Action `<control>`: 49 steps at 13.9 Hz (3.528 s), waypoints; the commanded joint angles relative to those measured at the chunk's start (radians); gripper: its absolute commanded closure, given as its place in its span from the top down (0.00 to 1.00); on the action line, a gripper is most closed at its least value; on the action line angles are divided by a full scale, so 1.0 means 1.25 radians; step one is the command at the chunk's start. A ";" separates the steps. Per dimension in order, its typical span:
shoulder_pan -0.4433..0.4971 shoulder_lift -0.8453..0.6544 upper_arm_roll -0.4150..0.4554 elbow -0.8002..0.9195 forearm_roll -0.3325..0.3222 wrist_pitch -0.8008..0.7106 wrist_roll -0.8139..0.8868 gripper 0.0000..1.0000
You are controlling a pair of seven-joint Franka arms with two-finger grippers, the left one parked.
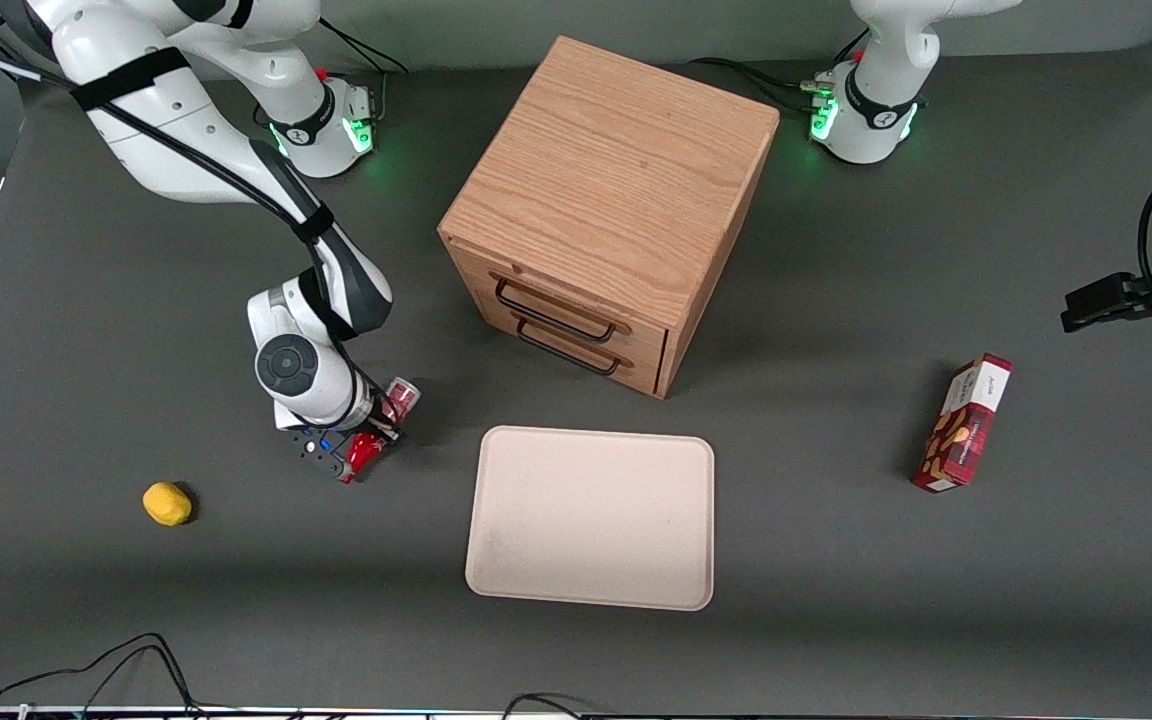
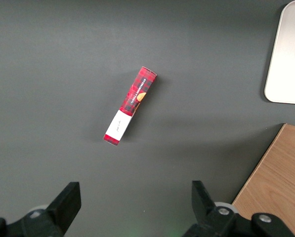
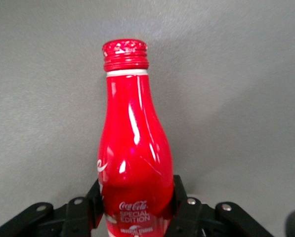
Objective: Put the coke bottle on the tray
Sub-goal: 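Lower the right gripper and close it around the bottle, then lift the bottle upright with the right gripper, then carry the held bottle over the cream tray, then lower the bottle onto the tray and open the right gripper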
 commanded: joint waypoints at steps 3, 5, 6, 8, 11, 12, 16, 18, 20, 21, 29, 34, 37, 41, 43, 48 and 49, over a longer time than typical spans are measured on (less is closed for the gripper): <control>-0.031 -0.186 0.024 0.050 0.007 -0.250 -0.074 0.00; -0.052 -0.226 0.028 0.131 0.063 -0.385 -0.179 0.00; -0.055 -0.229 0.023 0.197 0.095 -0.467 -0.230 0.00; -0.063 -0.219 0.021 0.320 0.104 -0.585 -0.280 0.00; -0.093 -0.196 0.023 0.475 0.118 -0.703 -0.347 0.00; -0.093 -0.175 0.022 0.529 0.121 -0.737 -0.361 0.00; -0.053 -0.060 0.029 0.691 0.112 -0.792 -0.368 0.00; 0.004 0.020 0.019 0.770 0.109 -0.786 -0.366 0.00; 0.059 0.117 0.012 0.871 0.110 -0.762 -0.361 0.00; 0.082 0.145 0.008 0.882 0.110 -0.723 -0.360 0.00; 0.207 0.391 -0.041 0.883 0.111 -0.332 -0.332 0.00; 0.207 0.450 -0.037 0.880 0.113 -0.284 -0.382 0.00; 0.207 0.472 -0.037 0.879 0.113 -0.279 -0.393 0.00; 0.208 0.495 -0.037 0.879 0.113 -0.257 -0.392 0.00; 0.218 0.501 -0.040 0.879 0.113 -0.252 -0.393 0.00; 0.218 0.505 -0.040 0.879 0.111 -0.252 -0.393 1.00; 0.218 0.504 -0.040 0.879 0.111 -0.252 -0.393 1.00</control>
